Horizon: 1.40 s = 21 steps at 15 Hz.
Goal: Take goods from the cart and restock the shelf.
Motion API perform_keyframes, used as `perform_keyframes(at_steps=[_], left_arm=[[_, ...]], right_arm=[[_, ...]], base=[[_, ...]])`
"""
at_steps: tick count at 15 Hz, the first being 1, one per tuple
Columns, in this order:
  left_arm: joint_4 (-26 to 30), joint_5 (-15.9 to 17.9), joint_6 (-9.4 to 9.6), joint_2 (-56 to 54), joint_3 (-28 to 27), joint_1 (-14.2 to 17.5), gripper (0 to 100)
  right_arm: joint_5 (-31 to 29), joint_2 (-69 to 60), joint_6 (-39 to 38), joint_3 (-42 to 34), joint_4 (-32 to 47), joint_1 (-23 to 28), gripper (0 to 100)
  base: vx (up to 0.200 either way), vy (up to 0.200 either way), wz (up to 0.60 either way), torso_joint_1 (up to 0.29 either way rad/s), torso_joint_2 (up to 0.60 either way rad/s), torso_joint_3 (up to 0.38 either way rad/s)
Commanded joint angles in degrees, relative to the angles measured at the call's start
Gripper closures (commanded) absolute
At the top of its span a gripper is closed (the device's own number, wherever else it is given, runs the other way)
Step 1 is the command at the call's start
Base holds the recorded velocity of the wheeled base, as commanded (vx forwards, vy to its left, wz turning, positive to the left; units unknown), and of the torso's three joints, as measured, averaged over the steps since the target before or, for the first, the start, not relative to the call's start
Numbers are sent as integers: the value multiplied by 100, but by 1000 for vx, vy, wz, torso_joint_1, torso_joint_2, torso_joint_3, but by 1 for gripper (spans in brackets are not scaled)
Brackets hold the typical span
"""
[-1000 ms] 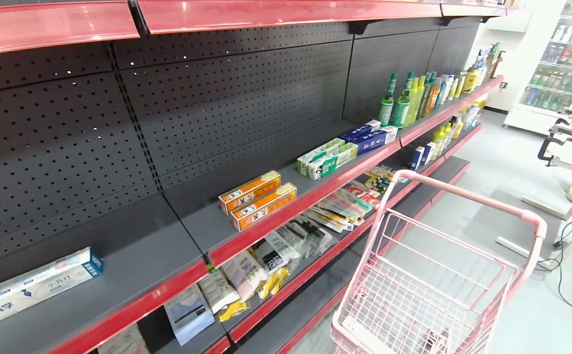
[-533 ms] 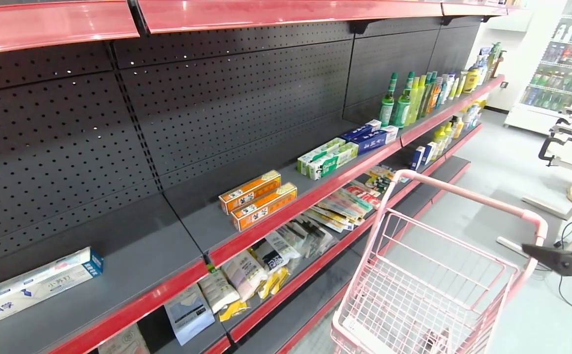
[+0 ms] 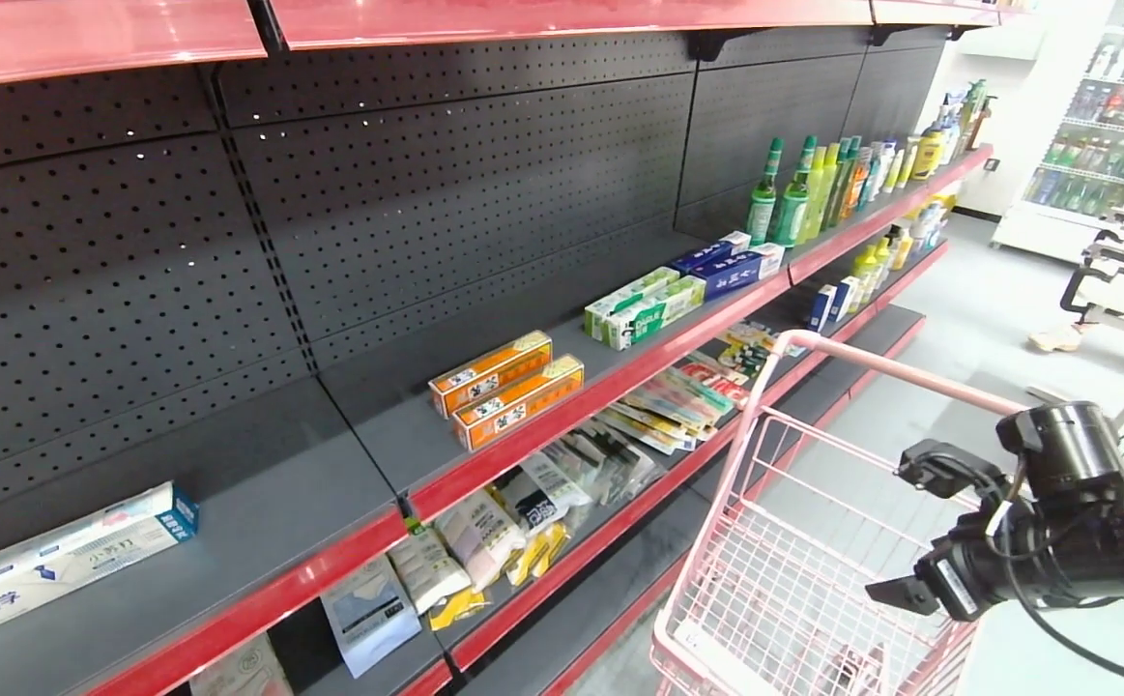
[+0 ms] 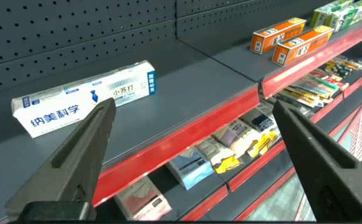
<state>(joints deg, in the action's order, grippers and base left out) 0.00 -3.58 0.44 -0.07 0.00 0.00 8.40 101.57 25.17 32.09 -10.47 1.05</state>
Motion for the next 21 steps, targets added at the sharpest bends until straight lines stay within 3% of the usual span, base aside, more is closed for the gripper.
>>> perform_keyframes(at_steps=[1, 4, 15, 21], left_arm=[[0, -2, 0, 7, 0, 0, 0], [0, -2, 0, 7, 0, 0, 0], [0, -2, 0, 7, 0, 0, 0], [0, -2, 0, 7, 0, 0, 0]], right_arm=[[13, 943, 181, -88, -280, -78, 0], [206, 1163, 673, -176, -298, -78, 0], [241, 2411, 1271, -211, -1308, -43, 0], [259, 2490, 1385, -185, -1343, -149, 0]], base=[[0, 0, 0, -100, 198, 105], [0, 0, 0, -89, 203, 105], [0, 0, 0, -126, 278, 152], [0, 0, 0, -149, 344, 195]])
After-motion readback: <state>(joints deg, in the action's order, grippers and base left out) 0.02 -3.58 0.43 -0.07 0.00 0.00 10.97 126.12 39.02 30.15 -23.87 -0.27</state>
